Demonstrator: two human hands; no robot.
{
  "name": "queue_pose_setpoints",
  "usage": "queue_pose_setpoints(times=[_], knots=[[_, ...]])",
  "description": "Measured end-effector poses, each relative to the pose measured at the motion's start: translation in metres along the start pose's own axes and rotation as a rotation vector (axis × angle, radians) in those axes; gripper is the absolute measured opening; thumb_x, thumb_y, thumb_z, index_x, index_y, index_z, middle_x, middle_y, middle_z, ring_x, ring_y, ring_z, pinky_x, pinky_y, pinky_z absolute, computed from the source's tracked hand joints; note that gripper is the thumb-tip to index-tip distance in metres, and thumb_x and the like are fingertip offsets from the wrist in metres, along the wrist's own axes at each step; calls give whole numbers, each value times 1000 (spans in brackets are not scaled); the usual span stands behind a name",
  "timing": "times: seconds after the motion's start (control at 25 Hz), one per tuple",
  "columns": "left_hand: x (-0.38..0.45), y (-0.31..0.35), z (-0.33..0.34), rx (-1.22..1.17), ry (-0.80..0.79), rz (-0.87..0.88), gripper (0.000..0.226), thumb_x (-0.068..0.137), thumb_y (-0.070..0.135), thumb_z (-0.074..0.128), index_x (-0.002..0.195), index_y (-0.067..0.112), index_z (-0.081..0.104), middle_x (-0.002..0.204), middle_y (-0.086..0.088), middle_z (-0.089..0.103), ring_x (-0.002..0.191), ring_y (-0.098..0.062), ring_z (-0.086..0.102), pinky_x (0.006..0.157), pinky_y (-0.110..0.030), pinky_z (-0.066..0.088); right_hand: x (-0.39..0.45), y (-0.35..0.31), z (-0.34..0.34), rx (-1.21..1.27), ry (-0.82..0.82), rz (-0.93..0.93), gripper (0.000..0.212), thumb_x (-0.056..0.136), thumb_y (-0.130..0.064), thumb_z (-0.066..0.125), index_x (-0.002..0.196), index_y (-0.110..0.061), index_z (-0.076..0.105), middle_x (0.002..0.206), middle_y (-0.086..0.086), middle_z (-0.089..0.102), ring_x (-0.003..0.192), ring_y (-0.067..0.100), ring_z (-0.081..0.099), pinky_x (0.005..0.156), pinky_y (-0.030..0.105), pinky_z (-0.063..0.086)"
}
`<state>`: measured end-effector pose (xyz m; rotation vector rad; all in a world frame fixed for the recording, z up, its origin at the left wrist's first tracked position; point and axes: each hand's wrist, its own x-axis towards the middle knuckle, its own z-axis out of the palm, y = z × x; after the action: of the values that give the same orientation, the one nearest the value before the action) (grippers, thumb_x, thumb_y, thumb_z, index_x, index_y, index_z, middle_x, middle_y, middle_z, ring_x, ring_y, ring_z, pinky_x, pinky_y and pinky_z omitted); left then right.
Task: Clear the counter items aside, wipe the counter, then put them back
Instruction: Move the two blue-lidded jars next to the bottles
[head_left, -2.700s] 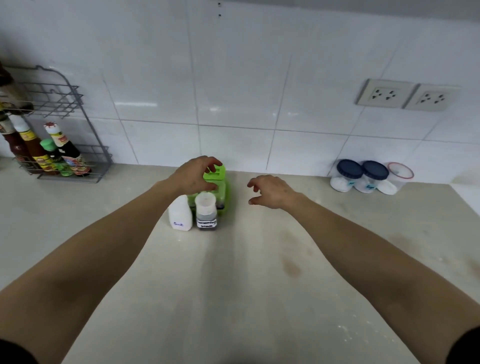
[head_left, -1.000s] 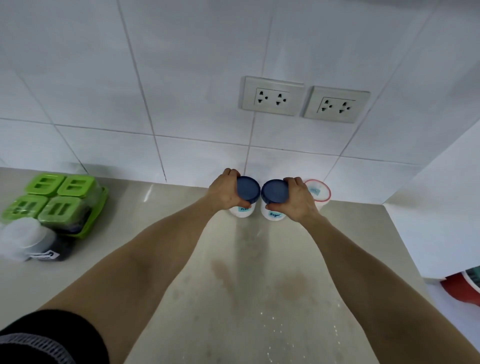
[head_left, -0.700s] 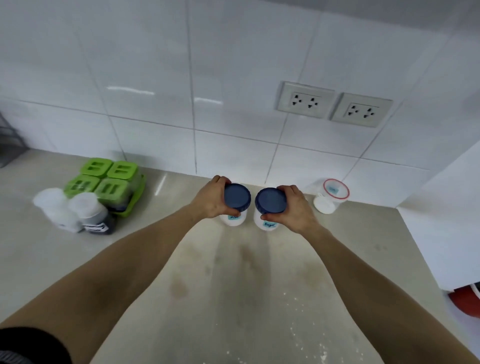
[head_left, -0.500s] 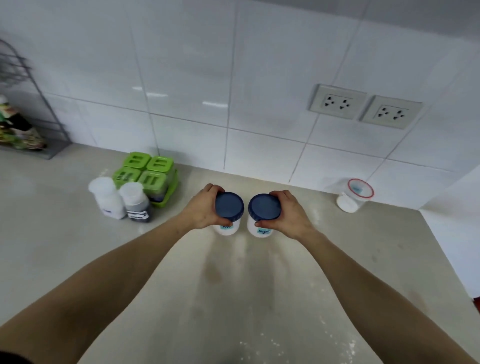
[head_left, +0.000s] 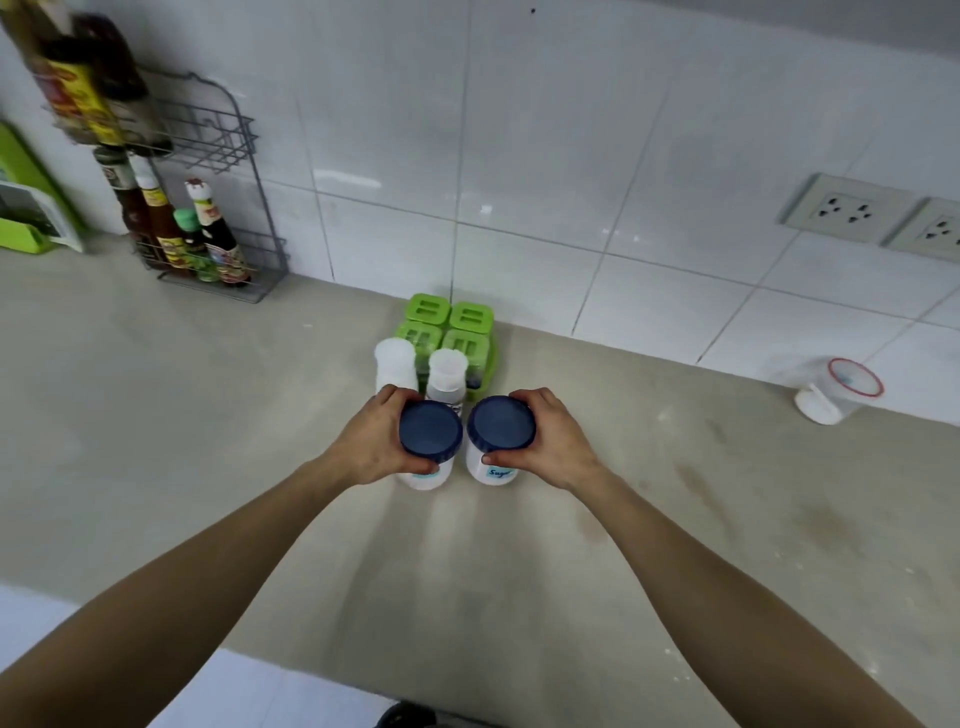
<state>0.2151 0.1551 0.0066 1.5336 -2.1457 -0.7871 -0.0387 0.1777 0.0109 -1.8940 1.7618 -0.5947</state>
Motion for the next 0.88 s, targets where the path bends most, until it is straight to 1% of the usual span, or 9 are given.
queue_pose_setpoints(times=[0.16,0.32,0.52,0.72,0.88], knots=[[-5,-48,-33,18,23,-53,90,44,40,88,123,20,50,117,3,49,104,-17,53,89,-32,49,14,-46,38,-22,11,28,94,48,-60,84,128,-23,49,122,-5,51,114,17,51,94,34,48],[1,-67,-44,14,25,-75,90,45,40,89,124,20,50,119,2,49,105,-18,53,89,-33,49,20,-67,62,-60,16,89,93,50,-59,84,127,-22,49,124,-3,51,116,20,51,94,38,48],[8,-73,-43,16,11,-66,90,44,41,88,123,20,49,119,2,49,104,-19,53,87,-34,49,20,-73,73,-122,24,117,93,52,-56,85,128,-19,48,126,0,50,116,23,50,94,38,48],[8,-76,-42,15,8,-73,90,46,42,88,123,19,48,120,2,49,104,-19,53,87,-35,50,20,-71,74,-114,24,131,95,51,-57,85,129,-19,46,127,0,49,116,23,51,94,38,48],[4,-78,-41,34,12,-64,90,48,44,87,125,20,47,122,2,49,109,-20,52,89,-37,49,18,-68,75,-109,15,119,98,51,-58,85,131,-19,44,129,0,49,118,23,51,93,40,49]])
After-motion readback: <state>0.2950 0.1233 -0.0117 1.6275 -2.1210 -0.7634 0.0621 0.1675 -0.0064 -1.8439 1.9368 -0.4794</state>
